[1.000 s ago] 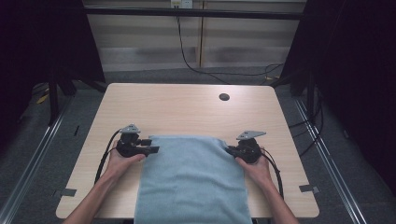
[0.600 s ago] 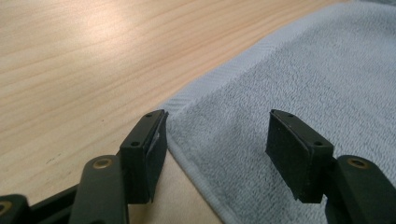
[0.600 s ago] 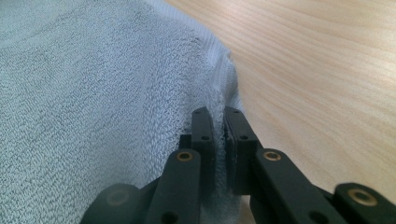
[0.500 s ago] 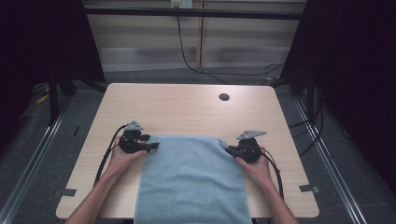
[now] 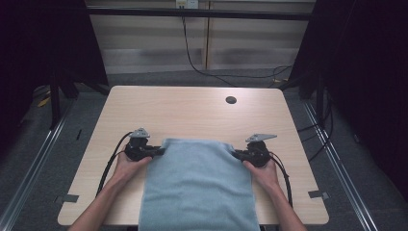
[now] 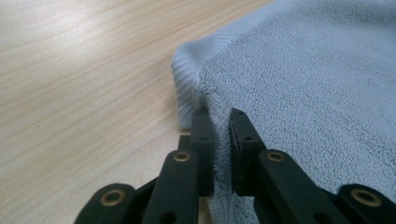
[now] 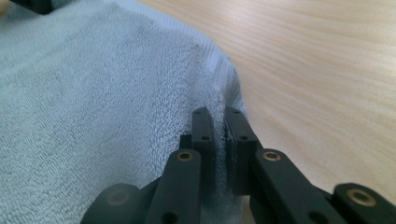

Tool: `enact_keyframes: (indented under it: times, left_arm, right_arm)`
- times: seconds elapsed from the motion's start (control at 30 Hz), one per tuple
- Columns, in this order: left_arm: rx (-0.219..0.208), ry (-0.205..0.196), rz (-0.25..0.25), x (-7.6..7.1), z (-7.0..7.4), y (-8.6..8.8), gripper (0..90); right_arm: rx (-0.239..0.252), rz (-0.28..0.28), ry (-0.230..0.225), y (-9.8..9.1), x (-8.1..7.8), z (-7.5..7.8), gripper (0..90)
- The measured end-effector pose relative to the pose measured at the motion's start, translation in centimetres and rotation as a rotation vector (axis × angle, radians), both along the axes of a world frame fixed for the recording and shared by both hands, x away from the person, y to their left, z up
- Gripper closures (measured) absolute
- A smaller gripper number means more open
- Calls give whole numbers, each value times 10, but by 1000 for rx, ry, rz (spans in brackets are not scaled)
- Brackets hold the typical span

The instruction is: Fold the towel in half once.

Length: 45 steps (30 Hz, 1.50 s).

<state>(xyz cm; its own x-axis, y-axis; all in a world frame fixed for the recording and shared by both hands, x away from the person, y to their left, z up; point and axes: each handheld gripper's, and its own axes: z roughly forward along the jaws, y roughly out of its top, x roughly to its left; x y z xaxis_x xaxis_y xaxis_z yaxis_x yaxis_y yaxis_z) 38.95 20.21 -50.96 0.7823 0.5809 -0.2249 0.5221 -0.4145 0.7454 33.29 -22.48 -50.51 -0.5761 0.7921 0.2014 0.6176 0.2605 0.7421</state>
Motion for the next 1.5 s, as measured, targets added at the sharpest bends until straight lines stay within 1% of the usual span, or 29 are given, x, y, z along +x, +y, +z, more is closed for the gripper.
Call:
enact_keyframes:
  times: [0.03,0.1,0.23,0.27,0.3,0.33,0.37,0.43,0.47,0.5,0.57,0.63,0.73,0.83,0.9,0.97,1.07,1.1,1.13,1.17,1.2,1.23,1.27,1.3,1.37,1.4,1.47,1.5]
  left_arm:
    - [2,2,-5,-1,1,1,840]
    - [-18,-5,-3,-2,5,2,843]
    - [-90,-18,-6,-6,19,8,843]
    - [-96,-27,-4,-7,23,9,844]
    - [-107,-34,-5,-9,26,11,845]
    - [-113,-42,-11,-10,30,12,846]
    - [-118,-51,-3,-11,33,13,846]
    - [-146,-58,10,-10,40,16,846]
    - [-152,-68,17,-9,43,18,846]
    - [-155,-67,19,-7,47,20,846]
    - [-152,-83,30,-5,55,21,846]
    - [-162,-92,33,0,64,24,847]
    - [-193,-115,51,6,77,25,847]
    - [-185,-139,57,12,89,25,847]
    - [-191,-157,58,16,99,26,848]
    - [-207,-163,61,20,107,27,850]
    - [-205,-172,84,28,117,28,850]
    - [-221,-173,89,30,120,29,850]
    - [-227,-176,94,32,124,30,850]
    - [-230,-183,98,33,129,30,850]
    - [-227,-200,106,33,135,30,849]
    - [-238,-208,122,33,142,30,850]
    - [-249,-218,126,32,149,30,850]
    - [-245,-238,120,32,158,29,850]
    - [-259,-265,124,31,174,29,850]
    - [-256,-276,119,31,180,29,850]
    - [-275,-288,111,27,186,31,850]
    - [-279,-290,104,24,185,32,850]
  right_arm:
    - [13,-2,-3,0,0,2,846]
    - [33,-5,-20,-2,-1,8,847]
    - [93,-23,-80,-8,-2,27,849]
    - [100,-26,-89,-9,-2,32,851]
    - [97,-27,-104,-11,-1,36,851]
    - [105,-28,-109,-12,-1,39,852]
    - [123,-25,-111,-14,0,42,853]
    - [133,-34,-115,-16,3,46,854]
    - [128,-31,-117,-17,5,49,854]
    - [133,-32,-119,-17,7,52,855]
    - [149,-30,-136,-16,10,62,855]
    - [161,-27,-162,-15,15,73,856]
    - [160,-15,-185,-13,25,89,856]
    - [156,-29,-194,-13,36,102,857]
    - [156,-31,-212,-12,43,112,857]
    - [157,-31,-226,-10,49,122,857]
    - [146,-32,-248,-8,57,137,857]
    - [143,-32,-254,-7,59,141,858]
    - [143,-34,-260,-7,62,145,858]
    - [145,-35,-260,-7,64,149,859]
    - [149,-39,-267,-7,66,152,861]
    - [158,-44,-264,-7,68,156,862]
    - [151,-41,-267,-6,70,161,863]
    - [140,-39,-275,-5,72,167,863]
    - [148,-38,-298,-5,74,183,863]
    - [155,-38,-315,-5,73,191,863]
    - [171,-34,-342,-5,69,201,862]
    - [174,-32,-348,-5,66,203,863]
